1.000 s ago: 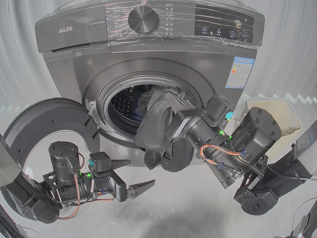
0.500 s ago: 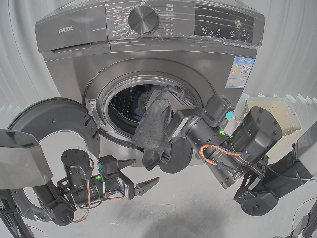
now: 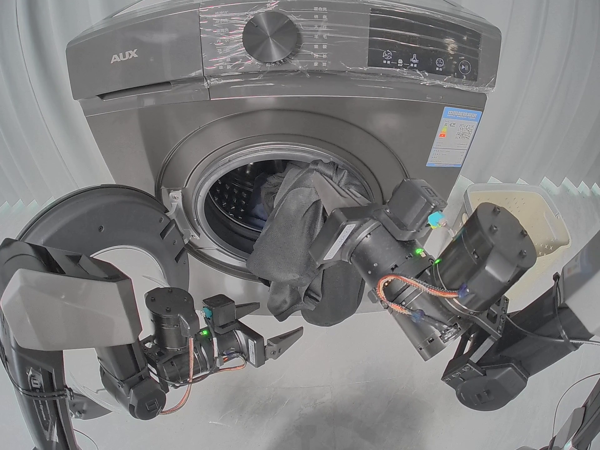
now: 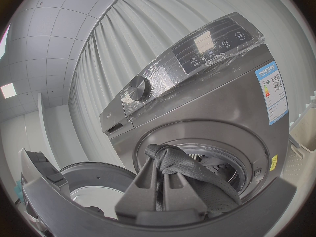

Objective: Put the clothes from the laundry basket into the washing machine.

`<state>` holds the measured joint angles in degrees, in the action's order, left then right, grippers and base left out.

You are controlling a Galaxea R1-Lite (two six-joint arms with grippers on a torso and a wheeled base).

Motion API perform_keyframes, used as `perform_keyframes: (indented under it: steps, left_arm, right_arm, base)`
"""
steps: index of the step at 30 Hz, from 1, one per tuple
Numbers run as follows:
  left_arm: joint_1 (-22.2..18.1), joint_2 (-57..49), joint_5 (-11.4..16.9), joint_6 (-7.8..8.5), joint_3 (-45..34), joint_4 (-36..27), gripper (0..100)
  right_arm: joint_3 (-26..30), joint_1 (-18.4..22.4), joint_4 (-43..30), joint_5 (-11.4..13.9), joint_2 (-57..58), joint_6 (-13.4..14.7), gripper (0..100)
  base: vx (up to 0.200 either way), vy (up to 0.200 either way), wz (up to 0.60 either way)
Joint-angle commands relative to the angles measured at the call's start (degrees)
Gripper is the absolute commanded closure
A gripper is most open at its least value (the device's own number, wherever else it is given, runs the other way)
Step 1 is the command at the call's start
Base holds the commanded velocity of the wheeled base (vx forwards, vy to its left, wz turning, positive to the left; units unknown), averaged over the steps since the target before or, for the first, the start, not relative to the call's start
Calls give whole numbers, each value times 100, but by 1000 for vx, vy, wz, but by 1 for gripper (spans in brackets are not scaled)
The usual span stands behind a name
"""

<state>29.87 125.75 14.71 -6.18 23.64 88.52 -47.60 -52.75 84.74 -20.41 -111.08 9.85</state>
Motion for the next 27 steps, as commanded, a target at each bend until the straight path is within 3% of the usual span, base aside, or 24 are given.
perform_keyframes:
  steps: [1,23,24,27]
  left_arm:
    - [-16,196,-4,-15,194,-1,0]
    - [28,389,-118,-199,660,-1,0]
    - [28,389,-118,-199,660,-1,100]
    - [28,495,-153,-217,888,-1,100]
  right_arm:
    - [14,-7,-1,2,-1,-1,100]
    - [14,-7,8,2,-19,-1,100]
    - [14,-7,8,2,-19,-1,100]
    - [14,-7,8,2,-19,-1,100]
  base:
    - [0,0,0]
    - [0,0,0]
    - [0,0,0]
    - [0,0,0]
